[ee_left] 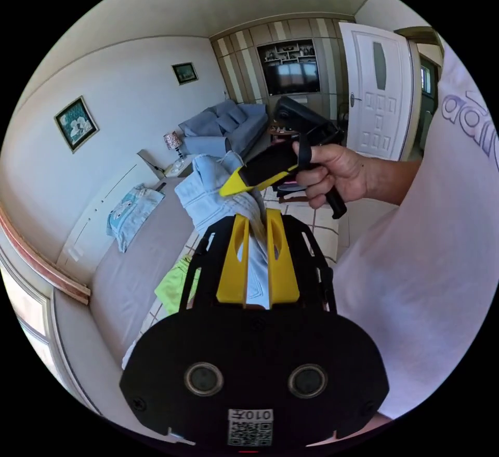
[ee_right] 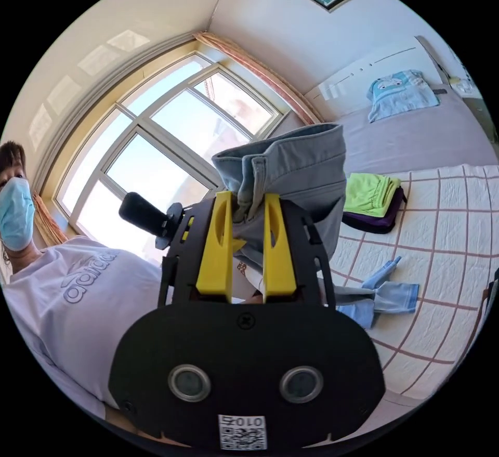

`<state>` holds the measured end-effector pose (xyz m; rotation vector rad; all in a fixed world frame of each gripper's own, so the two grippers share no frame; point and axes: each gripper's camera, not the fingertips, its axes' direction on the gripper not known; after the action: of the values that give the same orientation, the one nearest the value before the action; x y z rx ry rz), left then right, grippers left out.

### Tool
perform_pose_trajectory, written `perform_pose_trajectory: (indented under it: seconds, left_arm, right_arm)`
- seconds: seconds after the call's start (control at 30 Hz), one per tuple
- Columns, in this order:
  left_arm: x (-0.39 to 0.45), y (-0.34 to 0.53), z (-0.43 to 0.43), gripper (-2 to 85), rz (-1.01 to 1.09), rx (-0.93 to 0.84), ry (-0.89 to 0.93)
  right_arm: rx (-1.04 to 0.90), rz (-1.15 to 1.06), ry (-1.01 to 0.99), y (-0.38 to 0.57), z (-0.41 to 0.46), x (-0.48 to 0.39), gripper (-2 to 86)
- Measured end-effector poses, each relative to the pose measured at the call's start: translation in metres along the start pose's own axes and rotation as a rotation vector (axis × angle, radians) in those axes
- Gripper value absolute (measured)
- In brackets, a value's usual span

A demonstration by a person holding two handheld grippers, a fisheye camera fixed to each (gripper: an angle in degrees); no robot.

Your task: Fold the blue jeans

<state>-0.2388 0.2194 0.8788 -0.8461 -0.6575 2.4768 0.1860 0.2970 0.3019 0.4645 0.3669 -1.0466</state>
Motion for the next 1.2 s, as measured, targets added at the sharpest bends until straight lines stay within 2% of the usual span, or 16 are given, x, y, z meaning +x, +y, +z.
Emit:
perform_pose_trajectory:
  seconds: [0.1,0.23,0.37,0.5,0.73,0.97,1.2]
  left_arm:
    - [-0.022,0.008,0.002,9.4,-0.148,0.074,0.119]
    - [-0.066,0.037,-0.006,10.1,-0.361,0.282,0.348]
    - [-0.107,0.049,-0.021,12.0,-0.577,0.3,0.327]
    - [-0.112,0.016,-0.016,13.7,-0.528,0.237,0.335]
    - [-0.139,0.012,-0.004,11.6,-0.686,0.221,0.42]
    - [-0.165,0.008,-0.025,8.0,-0.7,0.158,0.406]
    - [-0.192,0.016,-0.078,5.8,-0.778,0.257,0.362]
  right_arm:
    - [0.023,-0.047,0.026,0.009,-0.001,-0.018,7.4]
    - [0.05,-0.076,0.101,0.02,-0.004,-0.039,7.0]
    - [-0.014,-0.157,0.209,0.032,0.009,-0.072,7.1]
    - [-0.136,-0.259,0.29,0.045,0.052,-0.112,7.1]
    - [-0.253,-0.408,0.364,0.076,0.09,-0.158,7.4]
    - [-0.204,-0.235,0.149,0.108,0.095,-0.149,5.1]
    - [-0.102,-0.142,0.353,0.133,0.077,-0.164,4.3]
